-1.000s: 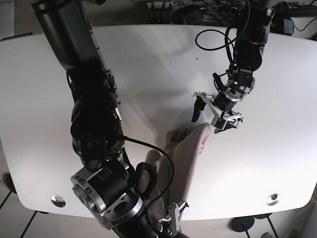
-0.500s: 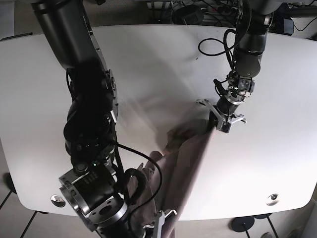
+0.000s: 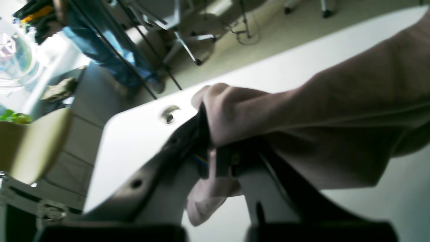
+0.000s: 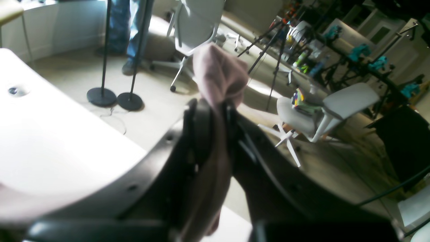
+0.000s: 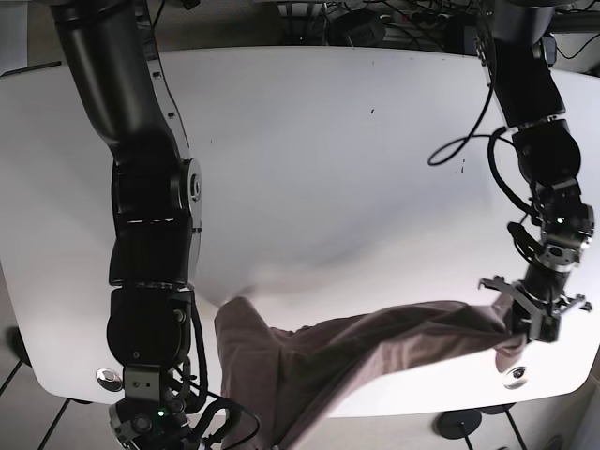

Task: Fold the T-shirt properly
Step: 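Hold the shirt with both grippers, stretch it and lay it flat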

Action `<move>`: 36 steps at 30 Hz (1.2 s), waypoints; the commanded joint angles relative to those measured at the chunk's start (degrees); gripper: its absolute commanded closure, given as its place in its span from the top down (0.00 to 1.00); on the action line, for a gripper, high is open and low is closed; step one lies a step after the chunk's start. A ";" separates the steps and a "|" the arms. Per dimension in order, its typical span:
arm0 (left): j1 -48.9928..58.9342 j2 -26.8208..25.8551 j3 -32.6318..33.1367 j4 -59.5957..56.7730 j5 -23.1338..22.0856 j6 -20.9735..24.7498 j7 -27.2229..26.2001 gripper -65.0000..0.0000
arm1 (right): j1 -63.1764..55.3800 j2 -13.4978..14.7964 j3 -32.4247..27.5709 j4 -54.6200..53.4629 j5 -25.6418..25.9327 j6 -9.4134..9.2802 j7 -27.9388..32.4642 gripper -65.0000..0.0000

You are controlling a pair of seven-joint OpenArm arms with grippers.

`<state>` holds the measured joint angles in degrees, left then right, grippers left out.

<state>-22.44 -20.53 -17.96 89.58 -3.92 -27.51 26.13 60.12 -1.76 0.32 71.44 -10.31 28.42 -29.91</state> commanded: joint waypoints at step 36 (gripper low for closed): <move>45.51 5.72 -14.62 17.98 -0.52 -12.49 8.20 0.00 | -73.00 1.80 24.78 33.31 18.00 -2.36 -3.54 0.03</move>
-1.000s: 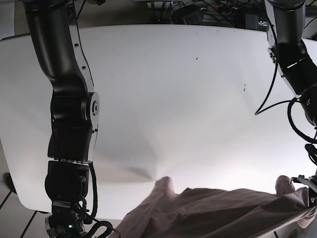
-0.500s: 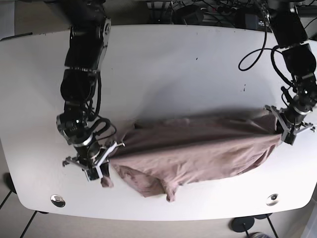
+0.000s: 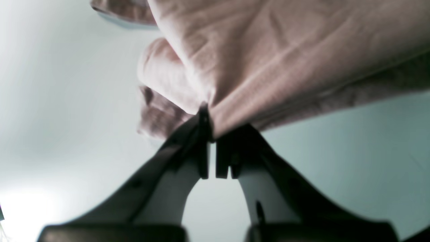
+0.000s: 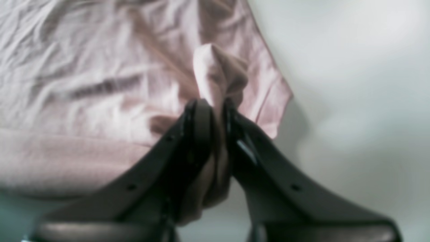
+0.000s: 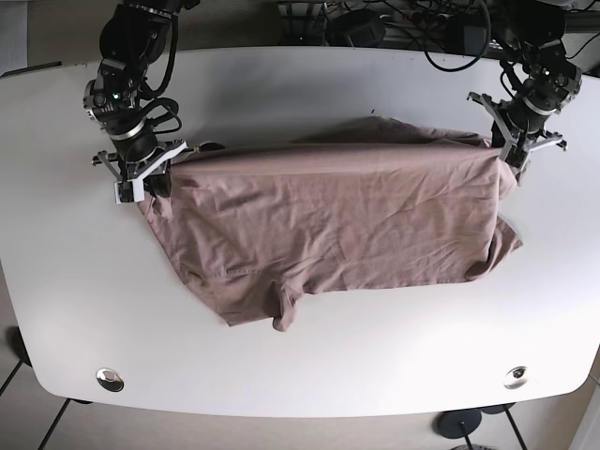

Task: Fold the T-shirt properly
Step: 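Hold the shirt with both grippers, stretch it and lay it flat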

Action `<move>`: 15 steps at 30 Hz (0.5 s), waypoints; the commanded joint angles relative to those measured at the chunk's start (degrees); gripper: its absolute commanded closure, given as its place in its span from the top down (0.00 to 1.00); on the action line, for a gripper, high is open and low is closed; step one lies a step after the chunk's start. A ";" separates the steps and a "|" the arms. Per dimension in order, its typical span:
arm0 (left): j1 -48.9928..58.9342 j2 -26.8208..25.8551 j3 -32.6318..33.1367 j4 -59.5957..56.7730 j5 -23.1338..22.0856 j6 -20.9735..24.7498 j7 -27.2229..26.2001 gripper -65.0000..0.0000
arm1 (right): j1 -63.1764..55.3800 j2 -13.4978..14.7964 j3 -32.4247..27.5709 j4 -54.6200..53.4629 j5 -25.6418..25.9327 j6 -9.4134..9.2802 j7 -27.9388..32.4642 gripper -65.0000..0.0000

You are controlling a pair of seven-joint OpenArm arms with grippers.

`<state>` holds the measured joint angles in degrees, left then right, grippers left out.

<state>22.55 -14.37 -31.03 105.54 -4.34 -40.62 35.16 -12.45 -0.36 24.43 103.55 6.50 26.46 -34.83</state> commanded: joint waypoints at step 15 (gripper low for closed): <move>2.73 1.23 -4.45 5.10 -0.80 0.62 -0.92 0.51 | -11.24 0.58 2.78 10.69 12.44 -0.74 1.55 0.93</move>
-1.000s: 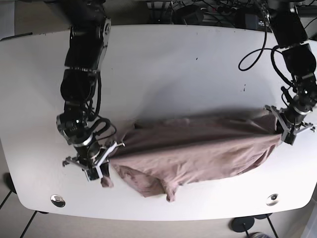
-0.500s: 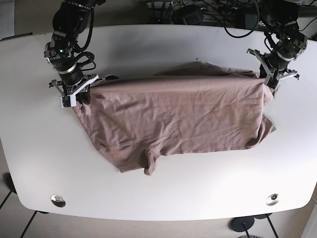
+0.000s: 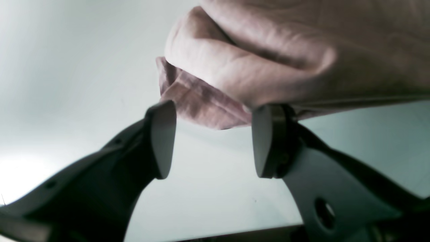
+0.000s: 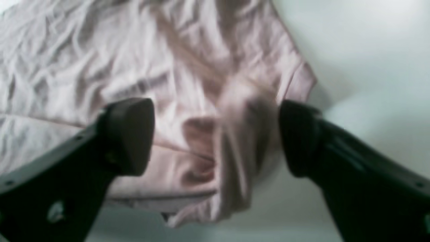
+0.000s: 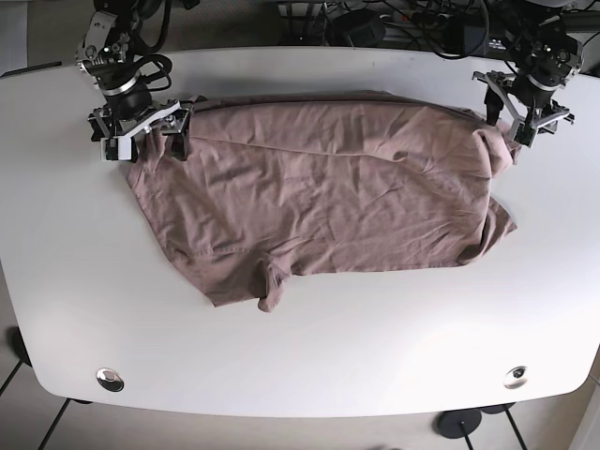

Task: Fold the T-shirt properly
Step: 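Hold the shirt with both grippers, stretch it and lay it flat, then regrasp the shirt edges with both grippers and lift it up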

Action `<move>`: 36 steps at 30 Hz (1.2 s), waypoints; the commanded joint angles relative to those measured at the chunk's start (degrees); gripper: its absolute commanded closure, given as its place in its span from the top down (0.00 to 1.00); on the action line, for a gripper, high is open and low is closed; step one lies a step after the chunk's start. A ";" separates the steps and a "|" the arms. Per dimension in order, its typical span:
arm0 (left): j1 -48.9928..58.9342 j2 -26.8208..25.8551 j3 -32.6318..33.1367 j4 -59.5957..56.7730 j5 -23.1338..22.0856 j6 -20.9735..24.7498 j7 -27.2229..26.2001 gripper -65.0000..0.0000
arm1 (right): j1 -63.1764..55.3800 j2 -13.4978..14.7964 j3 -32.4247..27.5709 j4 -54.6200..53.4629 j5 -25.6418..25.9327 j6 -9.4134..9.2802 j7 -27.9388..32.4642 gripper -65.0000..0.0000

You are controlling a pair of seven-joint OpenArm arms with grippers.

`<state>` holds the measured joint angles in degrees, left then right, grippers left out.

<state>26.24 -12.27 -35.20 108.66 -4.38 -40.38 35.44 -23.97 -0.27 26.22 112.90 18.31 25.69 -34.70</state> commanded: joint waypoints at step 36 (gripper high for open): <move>-30.15 -0.78 -4.84 -21.32 -5.51 11.85 6.89 0.74 | 24.10 5.50 -3.14 -34.70 -10.26 4.07 1.42 0.03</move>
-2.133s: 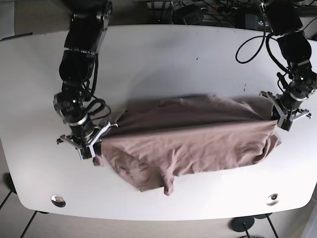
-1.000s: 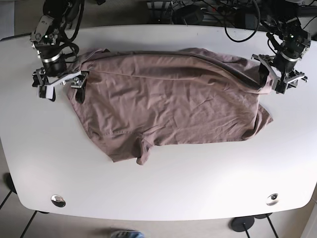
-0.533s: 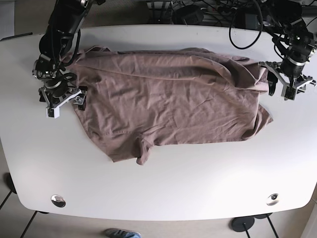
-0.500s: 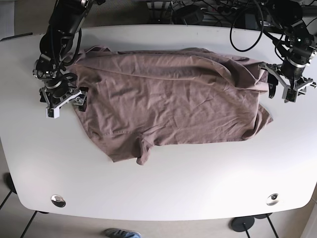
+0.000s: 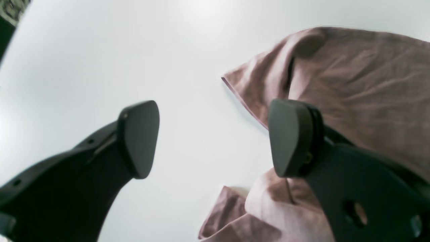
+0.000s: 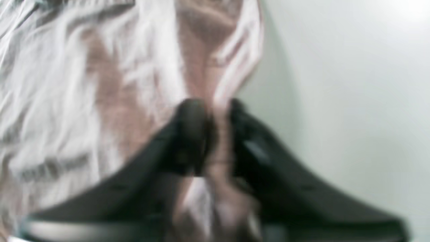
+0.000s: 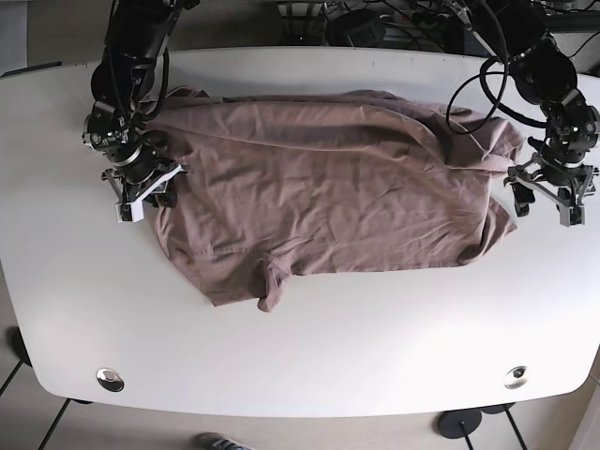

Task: Fold the T-shirt properly
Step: 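Regrasp the shirt edges with both grippers and lift it up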

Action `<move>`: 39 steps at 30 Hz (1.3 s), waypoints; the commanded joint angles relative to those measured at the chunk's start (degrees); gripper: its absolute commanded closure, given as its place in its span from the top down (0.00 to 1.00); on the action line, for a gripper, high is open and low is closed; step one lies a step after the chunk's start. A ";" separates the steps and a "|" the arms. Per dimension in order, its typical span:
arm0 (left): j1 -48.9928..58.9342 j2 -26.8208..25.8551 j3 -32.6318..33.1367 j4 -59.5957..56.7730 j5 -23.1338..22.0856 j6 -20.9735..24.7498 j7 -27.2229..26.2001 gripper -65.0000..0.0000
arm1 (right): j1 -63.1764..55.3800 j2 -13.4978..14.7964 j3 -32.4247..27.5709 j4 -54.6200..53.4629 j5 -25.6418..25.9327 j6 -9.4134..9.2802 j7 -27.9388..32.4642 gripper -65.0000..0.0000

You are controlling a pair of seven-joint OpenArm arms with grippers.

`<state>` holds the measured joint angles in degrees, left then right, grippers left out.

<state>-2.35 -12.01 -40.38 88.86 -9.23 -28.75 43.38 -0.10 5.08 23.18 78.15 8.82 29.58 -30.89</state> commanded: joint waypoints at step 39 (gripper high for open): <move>-10.53 -7.20 8.16 -14.79 -0.92 -0.21 -11.33 0.00 | -1.44 -2.66 -0.81 16.58 -0.86 0.35 -2.73 0.03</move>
<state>-11.38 -18.15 -32.21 72.84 -9.10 -28.95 33.63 -2.50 1.89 22.26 93.49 7.31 29.87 -34.96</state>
